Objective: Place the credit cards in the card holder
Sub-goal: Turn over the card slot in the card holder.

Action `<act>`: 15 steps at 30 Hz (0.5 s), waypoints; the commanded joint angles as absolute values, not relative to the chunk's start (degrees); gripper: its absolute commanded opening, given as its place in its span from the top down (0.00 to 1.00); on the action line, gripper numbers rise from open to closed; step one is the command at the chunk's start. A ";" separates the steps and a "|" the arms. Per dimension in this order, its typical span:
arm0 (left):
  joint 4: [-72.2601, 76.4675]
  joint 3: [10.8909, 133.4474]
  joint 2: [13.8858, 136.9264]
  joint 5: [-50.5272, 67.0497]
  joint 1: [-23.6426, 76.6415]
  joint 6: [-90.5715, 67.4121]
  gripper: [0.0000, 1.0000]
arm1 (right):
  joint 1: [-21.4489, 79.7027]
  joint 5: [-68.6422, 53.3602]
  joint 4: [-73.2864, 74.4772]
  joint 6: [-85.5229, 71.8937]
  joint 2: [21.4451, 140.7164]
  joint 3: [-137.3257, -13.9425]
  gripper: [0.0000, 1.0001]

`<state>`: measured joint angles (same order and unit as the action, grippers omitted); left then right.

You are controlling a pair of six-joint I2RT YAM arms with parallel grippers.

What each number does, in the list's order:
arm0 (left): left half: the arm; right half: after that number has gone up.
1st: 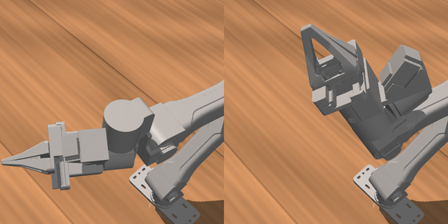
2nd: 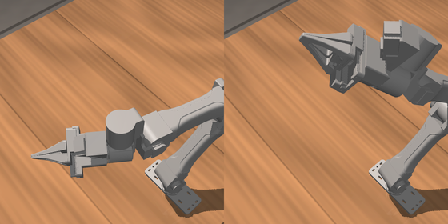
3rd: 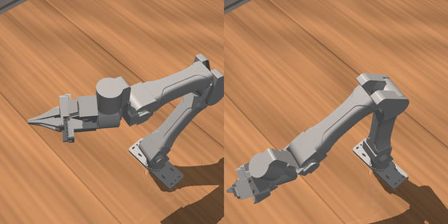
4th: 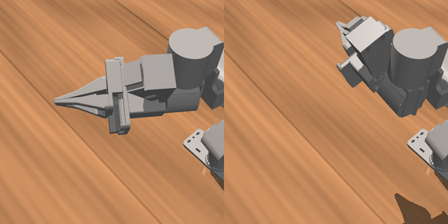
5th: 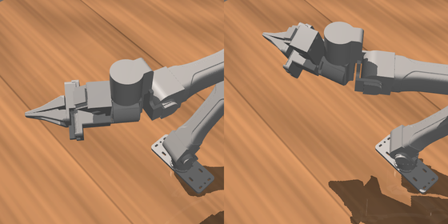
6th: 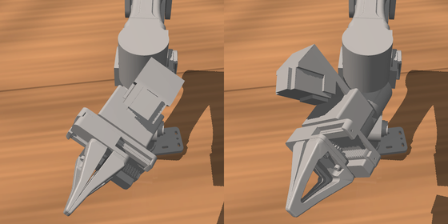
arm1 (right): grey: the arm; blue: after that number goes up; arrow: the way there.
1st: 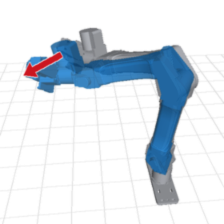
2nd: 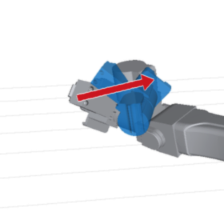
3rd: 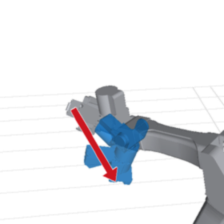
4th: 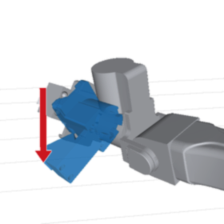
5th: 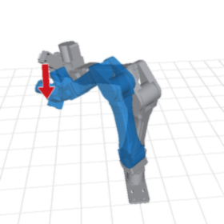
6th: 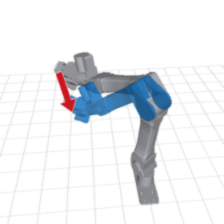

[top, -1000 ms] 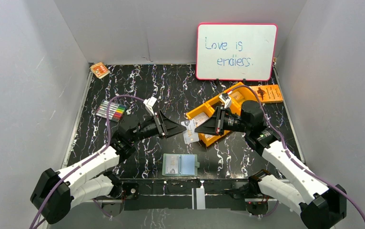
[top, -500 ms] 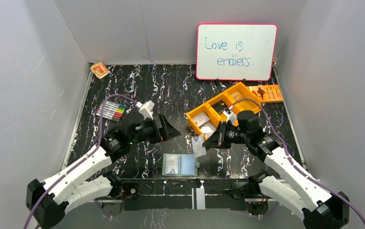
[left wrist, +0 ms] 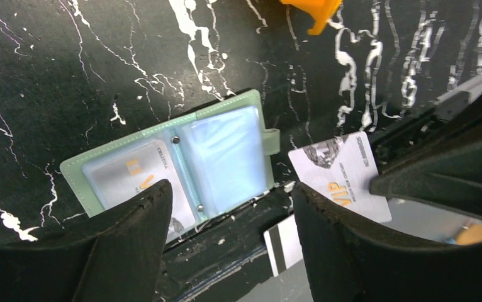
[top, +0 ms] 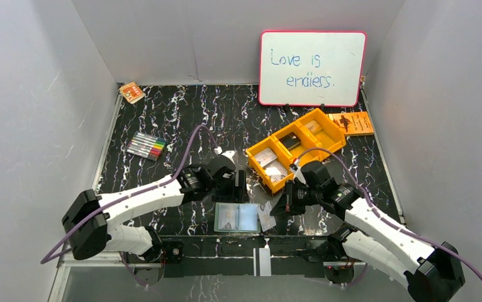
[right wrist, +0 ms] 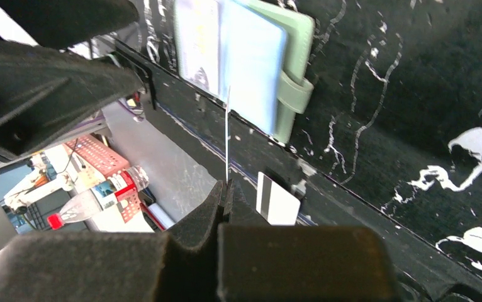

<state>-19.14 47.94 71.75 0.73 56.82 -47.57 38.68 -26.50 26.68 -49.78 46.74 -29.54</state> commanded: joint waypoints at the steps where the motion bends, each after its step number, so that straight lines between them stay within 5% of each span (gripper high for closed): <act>1: -21.27 50.97 75.75 -2.80 58.75 -45.59 0.34 | 39.49 -23.68 26.76 -51.46 44.59 -27.62 1.00; 15: -23.51 57.15 88.05 -9.39 66.07 -43.59 0.45 | 39.59 -20.34 33.13 -52.87 36.48 -26.46 1.00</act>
